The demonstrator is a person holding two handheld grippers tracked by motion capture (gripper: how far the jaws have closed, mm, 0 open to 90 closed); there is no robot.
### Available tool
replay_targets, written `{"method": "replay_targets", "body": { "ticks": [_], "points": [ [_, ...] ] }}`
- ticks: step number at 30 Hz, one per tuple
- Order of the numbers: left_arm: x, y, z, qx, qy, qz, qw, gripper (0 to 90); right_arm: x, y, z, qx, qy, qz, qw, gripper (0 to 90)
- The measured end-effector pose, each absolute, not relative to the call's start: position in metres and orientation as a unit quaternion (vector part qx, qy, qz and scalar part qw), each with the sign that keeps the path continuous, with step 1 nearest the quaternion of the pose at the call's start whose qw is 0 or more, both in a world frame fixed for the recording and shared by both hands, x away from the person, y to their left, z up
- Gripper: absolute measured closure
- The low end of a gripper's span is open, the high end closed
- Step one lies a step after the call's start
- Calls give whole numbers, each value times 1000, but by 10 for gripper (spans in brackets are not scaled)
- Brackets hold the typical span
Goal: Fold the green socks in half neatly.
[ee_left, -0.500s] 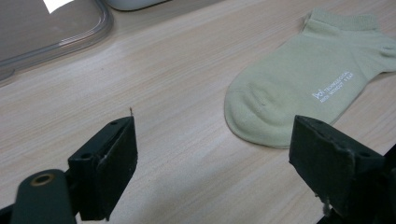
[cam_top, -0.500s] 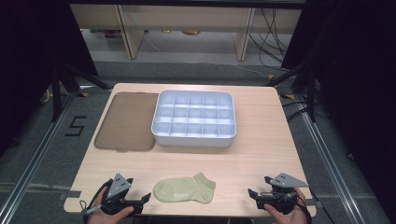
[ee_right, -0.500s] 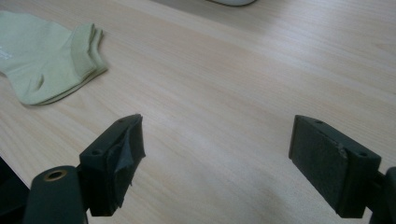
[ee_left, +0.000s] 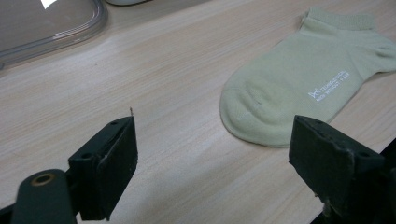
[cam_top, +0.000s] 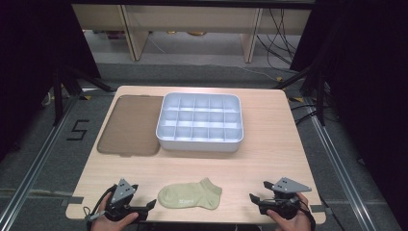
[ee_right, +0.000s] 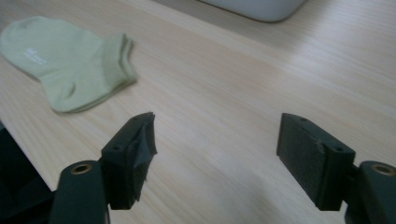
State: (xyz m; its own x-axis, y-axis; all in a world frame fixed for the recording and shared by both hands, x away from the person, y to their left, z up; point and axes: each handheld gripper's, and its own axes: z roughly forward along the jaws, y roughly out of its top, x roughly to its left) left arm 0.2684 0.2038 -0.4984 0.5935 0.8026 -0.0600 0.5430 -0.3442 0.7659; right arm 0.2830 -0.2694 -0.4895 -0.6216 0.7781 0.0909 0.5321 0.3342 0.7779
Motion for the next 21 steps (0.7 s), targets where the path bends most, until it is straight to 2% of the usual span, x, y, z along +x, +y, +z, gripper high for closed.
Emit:
{"method": "replay_targets", "body": {
  "ticks": [21],
  "points": [
    [269,203,-498,807,414,164,387,152,312,-175,-494,303,861,391,117,475]
  ]
}}
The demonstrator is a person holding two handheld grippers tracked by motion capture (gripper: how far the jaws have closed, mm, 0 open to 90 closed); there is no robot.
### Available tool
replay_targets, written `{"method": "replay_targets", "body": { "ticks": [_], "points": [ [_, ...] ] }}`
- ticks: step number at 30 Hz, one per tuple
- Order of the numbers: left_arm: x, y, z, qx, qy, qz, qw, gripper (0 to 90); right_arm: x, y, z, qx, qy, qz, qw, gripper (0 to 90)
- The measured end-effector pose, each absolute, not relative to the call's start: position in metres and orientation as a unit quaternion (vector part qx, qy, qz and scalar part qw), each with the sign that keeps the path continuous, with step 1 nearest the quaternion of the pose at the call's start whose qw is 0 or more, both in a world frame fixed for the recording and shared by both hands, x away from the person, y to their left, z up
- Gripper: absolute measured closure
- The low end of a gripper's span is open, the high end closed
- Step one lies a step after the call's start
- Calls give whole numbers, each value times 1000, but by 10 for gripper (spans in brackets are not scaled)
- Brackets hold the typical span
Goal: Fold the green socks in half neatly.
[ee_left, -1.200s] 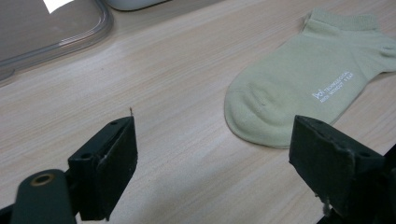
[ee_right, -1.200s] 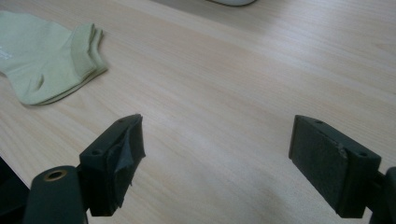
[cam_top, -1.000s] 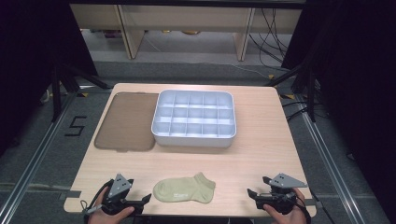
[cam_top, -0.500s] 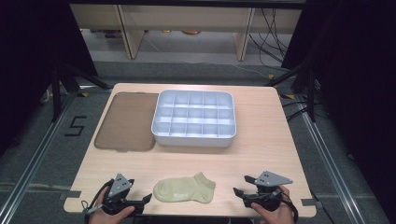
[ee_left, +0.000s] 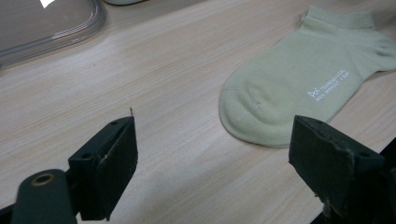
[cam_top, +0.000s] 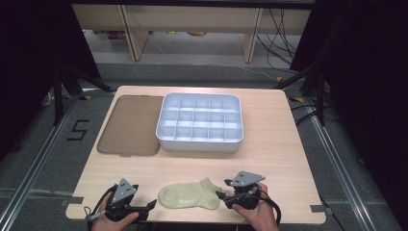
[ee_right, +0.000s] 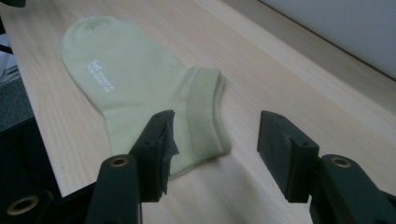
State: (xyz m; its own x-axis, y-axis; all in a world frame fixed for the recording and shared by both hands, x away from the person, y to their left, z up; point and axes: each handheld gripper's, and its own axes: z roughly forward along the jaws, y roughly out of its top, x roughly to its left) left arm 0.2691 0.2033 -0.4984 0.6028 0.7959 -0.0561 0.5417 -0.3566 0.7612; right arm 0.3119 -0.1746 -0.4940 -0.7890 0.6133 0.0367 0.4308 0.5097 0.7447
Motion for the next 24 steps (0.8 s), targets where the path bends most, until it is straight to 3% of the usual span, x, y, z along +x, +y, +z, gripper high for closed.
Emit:
{"method": "replay_targets", "body": {
  "ticks": [15,22,24],
  "points": [
    [269,203,-498,805,418,166,387,152,327,-157,-504,299,875,368,101,523],
    [269,203,-499,807,414,163,388,152,330,-152,-509,300,880,358,88,632],
    [269,203,-499,807,413,162,389,152,331,-151,-510,295,880,363,81,702]
  ]
}}
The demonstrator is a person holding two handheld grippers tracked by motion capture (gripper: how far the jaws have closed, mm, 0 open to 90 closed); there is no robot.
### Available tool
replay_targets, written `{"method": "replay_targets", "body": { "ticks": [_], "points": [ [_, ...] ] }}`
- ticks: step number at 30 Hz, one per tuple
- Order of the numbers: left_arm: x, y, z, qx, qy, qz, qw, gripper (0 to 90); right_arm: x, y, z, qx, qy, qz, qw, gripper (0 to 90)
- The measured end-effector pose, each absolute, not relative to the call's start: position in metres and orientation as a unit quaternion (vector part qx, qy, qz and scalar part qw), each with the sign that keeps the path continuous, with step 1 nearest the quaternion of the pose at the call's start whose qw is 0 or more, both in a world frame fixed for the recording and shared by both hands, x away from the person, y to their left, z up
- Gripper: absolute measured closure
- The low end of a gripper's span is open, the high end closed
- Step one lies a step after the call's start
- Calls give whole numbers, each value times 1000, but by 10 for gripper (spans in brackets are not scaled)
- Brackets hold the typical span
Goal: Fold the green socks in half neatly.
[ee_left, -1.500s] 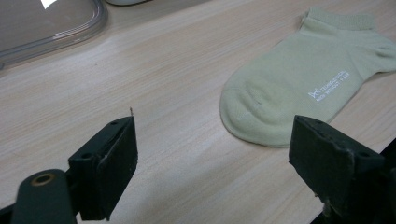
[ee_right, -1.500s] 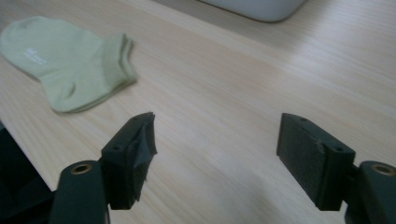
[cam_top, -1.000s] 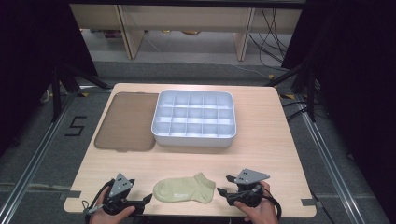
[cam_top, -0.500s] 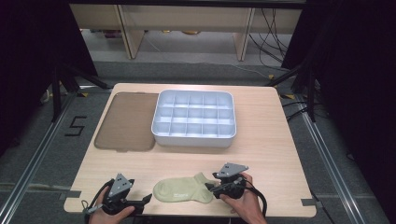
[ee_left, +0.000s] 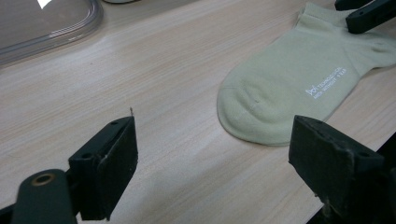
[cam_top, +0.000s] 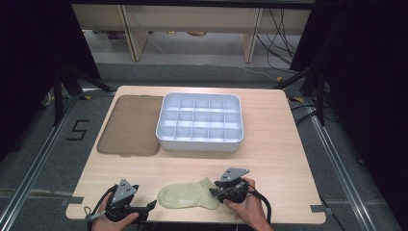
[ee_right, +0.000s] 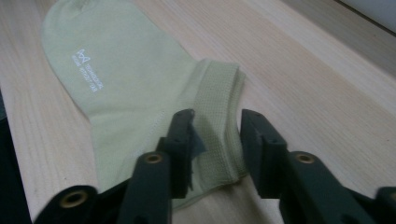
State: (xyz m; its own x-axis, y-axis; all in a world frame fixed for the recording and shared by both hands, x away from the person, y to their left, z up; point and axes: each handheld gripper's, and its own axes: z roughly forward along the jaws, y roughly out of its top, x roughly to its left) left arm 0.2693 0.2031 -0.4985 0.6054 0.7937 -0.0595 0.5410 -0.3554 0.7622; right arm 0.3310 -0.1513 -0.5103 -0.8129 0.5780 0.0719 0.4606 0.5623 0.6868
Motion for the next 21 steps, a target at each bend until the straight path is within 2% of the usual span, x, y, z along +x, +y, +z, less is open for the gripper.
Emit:
{"method": "replay_targets", "body": {
  "ticks": [2,5,6,21],
  "points": [
    [269,202,-499,804,415,163,393,153,329,-151,-510,293,880,366,76,768],
    [269,202,-499,808,410,162,391,152,329,-149,-511,281,879,373,92,798],
    [269,202,-499,807,409,163,394,152,329,-149,-509,282,882,369,81,804],
    [269,204,-498,804,414,161,395,153,321,-171,-475,245,884,394,56,816]
  ]
}}
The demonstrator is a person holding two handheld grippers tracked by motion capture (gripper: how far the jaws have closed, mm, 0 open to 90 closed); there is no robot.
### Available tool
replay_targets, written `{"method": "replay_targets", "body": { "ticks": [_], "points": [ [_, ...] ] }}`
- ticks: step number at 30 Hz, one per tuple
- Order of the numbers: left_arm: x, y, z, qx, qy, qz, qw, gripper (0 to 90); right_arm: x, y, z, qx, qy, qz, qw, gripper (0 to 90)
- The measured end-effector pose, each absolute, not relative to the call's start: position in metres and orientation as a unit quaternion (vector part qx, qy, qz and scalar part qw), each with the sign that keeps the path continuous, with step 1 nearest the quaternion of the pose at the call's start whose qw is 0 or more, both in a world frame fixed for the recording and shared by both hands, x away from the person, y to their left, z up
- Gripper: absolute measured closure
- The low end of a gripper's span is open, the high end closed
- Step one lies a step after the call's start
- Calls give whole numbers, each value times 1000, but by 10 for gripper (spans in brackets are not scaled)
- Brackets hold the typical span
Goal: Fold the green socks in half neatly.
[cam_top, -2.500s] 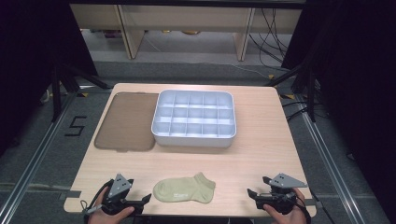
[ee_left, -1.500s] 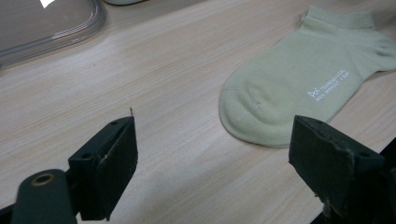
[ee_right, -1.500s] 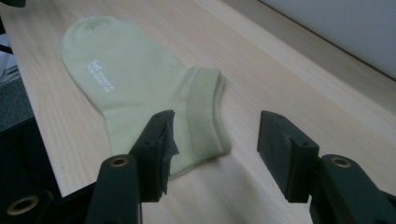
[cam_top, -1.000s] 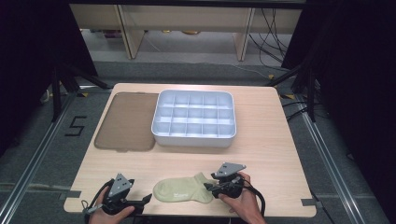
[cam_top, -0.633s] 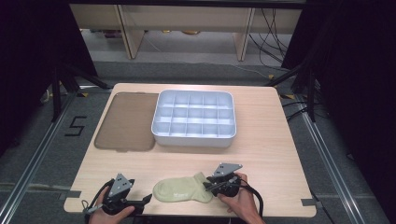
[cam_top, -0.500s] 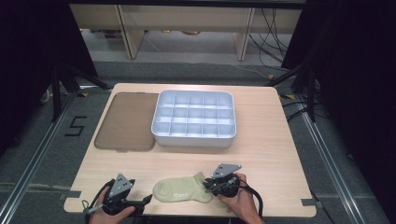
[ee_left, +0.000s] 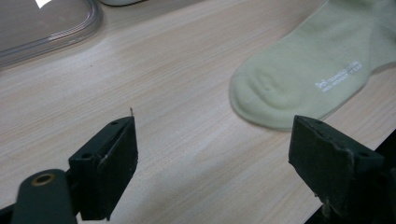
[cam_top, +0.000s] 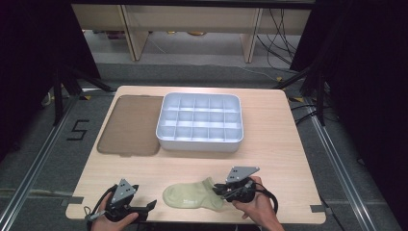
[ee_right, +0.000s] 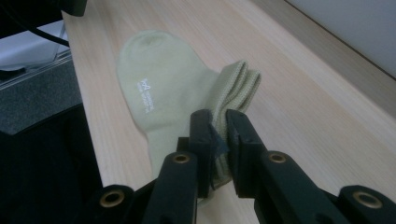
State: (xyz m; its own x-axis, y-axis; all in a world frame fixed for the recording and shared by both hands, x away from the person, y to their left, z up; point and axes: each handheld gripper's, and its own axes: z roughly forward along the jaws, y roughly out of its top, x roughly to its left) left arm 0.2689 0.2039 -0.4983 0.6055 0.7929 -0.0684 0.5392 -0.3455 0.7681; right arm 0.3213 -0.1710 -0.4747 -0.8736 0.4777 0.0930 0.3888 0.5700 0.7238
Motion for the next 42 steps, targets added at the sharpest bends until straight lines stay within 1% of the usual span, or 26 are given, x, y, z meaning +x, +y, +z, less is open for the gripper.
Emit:
{"method": "replay_targets", "body": {
  "ticks": [2,5,6,8,9,10,11,12,13,14,16,17,18,19,22,24,25,29,33,36,39,42],
  "points": [
    [269,204,-499,805,414,158,394,154,321,-186,-474,250,889,382,44,816],
    [269,203,-498,799,420,142,407,154,323,-201,-474,254,889,379,40,816],
    [268,199,-498,791,425,123,423,156,324,-206,-473,255,890,377,39,816],
    [268,196,-498,795,418,125,421,165,326,-212,-473,260,889,376,32,816],
    [269,187,-498,799,415,118,420,165,328,-215,-474,256,890,375,37,816],
    [269,187,-498,799,415,118,420,167,328,-215,-474,256,890,375,37,816],
    [272,174,-498,804,407,110,420,176,331,-220,-477,258,893,367,30,816],
    [272,174,-498,804,407,110,420,182,332,-222,-479,262,893,364,32,816],
    [275,162,-498,818,386,104,413,183,331,-223,-480,272,892,361,25,816],
    [278,156,-498,824,374,103,412,183,334,-225,-481,266,895,356,33,816],
    [281,150,-498,824,373,103,413,183,335,-226,-482,268,895,355,31,816],
    [286,140,-499,828,366,100,412,183,336,-229,-483,267,897,352,32,815],
    [286,140,-499,828,366,100,412,184,337,-230,-483,267,897,349,33,815],
    [292,129,-502,827,368,90,415,190,337,-231,-484,266,897,350,38,815],
    [300,117,-503,829,366,74,417,204,338,-234,-488,270,899,344,39,815],
    [302,113,-503,825,371,72,420,236,339,-236,-487,266,899,346,40,815],
    [306,109,-503,834,363,83,408,245,339,-237,-487,270,897,349,37,815],
    [308,101,-505,836,363,80,404,308,340,-238,-488,269,897,347,41,814],
    [307,95,-507,843,350,82,400,405,341,-237,-490,263,901,342,48,813],
    [309,94,-509,850,343,81,392,430,340,-237,-491,265,901,342,43,814],
    [308,92,-512,841,352,69,404,458,340,-237,-491,268,901,339,42,813],
    [308,91,-513,851,342,76,391,462,341,-236,-493,269,901,338,45,813]
  ]
}}
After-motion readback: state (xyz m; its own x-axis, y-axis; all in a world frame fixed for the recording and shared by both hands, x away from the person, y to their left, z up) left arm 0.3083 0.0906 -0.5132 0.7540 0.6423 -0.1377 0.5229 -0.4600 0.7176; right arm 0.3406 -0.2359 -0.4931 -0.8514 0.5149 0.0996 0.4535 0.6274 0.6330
